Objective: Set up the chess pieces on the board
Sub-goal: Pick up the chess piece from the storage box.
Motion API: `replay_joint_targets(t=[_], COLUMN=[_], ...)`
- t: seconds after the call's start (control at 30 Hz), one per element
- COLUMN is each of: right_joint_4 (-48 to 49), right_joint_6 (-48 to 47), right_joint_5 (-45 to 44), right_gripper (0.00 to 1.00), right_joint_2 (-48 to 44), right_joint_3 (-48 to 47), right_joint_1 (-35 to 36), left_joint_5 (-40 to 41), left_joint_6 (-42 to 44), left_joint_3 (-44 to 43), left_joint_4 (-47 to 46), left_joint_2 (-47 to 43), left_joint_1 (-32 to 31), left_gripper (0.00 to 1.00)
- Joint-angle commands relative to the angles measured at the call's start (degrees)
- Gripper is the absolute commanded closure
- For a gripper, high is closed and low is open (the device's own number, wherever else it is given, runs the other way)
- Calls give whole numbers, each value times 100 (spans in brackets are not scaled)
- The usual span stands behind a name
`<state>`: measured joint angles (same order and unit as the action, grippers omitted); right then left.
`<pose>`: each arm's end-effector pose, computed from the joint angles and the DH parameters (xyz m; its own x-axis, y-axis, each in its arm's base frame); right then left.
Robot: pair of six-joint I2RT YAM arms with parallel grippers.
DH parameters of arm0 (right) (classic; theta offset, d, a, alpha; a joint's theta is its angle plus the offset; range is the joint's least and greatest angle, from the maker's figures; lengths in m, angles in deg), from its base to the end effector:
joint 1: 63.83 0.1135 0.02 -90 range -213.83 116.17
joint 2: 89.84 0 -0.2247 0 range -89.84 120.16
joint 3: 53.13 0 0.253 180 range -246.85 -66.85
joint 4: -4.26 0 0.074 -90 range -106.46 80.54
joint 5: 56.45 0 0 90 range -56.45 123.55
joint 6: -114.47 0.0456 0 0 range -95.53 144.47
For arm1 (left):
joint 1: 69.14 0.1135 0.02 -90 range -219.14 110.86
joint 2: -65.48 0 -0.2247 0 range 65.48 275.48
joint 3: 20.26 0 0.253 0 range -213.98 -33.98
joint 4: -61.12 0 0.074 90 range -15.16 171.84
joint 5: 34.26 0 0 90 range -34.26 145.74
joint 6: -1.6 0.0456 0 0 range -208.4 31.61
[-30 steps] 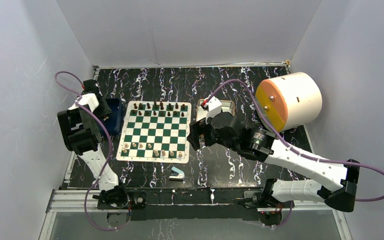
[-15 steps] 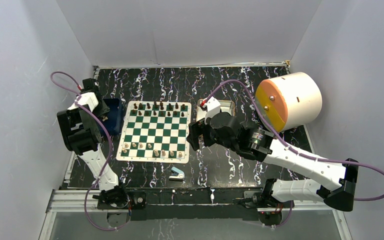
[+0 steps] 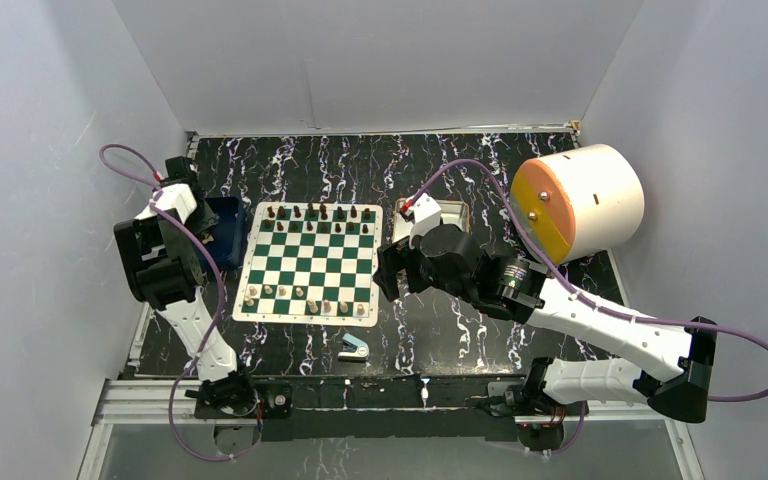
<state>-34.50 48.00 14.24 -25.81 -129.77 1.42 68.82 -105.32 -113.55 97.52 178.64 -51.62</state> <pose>0.1282 0.2421 0.3192 -0.4617 -0.1016 -0.8812 -0.5982 0.7692 0.2247 0.3898 0.1339 0.1356 -0.6385 -0.4989 -0.5860 -0.6260 0.7796 0.0185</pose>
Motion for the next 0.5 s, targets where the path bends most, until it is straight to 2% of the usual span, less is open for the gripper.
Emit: replay_joint_targets(t=[0.0, 0.27, 0.47], right_joint_4=[347, 368, 387], right_joint_6=[-83, -68, -59], right_joint_5=[-20, -16, 6], right_gripper=[1, 1, 1], right_joint_2=[-49, -109, -115], right_joint_3=[-168, -138, -140], right_joint_1=[-22, -28, -21], left_joint_5=[220, 177, 15], left_joint_6=[-160, -241, -193], left_joint_3=[-225, -81, -120], left_joint_4=[321, 378, 375], left_joint_2=[-1, -37, -86], left_joint_1=[11, 10, 7], left_gripper=[71, 73, 81])
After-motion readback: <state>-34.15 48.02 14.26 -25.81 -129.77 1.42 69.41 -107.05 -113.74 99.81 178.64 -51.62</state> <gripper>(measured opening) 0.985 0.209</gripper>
